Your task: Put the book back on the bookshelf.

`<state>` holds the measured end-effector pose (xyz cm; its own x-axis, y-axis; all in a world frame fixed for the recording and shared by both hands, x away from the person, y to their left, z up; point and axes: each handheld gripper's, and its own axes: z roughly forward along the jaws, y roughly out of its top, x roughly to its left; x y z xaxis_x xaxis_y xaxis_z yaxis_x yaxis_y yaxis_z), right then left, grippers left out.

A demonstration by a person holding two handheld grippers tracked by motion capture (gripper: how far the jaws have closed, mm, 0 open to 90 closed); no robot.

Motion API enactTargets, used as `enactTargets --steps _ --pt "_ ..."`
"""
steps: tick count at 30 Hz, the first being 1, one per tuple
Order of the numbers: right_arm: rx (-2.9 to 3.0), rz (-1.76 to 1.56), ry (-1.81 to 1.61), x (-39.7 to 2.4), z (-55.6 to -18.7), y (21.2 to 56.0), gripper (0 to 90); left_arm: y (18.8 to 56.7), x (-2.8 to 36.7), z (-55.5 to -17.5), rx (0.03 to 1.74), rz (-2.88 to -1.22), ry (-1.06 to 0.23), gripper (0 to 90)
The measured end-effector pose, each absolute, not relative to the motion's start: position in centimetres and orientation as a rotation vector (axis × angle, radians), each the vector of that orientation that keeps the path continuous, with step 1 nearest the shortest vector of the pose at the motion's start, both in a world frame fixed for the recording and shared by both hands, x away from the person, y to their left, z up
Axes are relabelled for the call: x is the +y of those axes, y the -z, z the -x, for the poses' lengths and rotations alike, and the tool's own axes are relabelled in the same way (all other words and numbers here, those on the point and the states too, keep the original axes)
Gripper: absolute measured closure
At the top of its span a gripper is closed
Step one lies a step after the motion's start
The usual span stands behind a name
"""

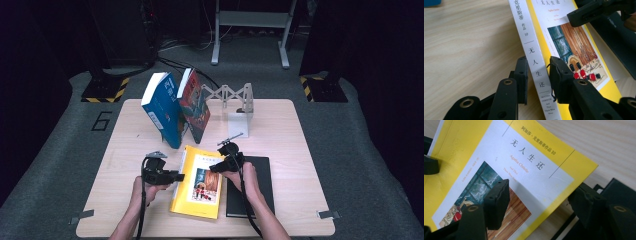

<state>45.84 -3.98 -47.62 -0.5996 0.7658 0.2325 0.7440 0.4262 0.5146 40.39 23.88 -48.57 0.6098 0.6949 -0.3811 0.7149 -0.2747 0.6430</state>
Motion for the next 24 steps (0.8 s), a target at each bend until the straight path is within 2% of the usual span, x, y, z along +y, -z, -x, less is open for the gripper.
enactTargets --steps 6,11,17,24 --pt "2.670 -1.448 -0.880 -2.9 -45.9 49.1 35.2 48.2 24.4 -40.1 1.110 -2.029 -0.013 70.1" --pt "2.641 -1.519 -0.912 -3.3 -46.2 49.2 46.4 48.0 24.5 -40.4 1.105 -2.046 0.009 70.2" --pt "2.616 -1.542 -0.868 -2.7 -46.3 49.2 44.8 47.7 24.3 -40.6 1.098 -2.082 0.061 69.8" --pt "2.577 -1.557 -0.962 -2.9 -46.8 49.5 53.7 47.6 24.4 -40.6 1.078 -2.099 0.063 69.2"
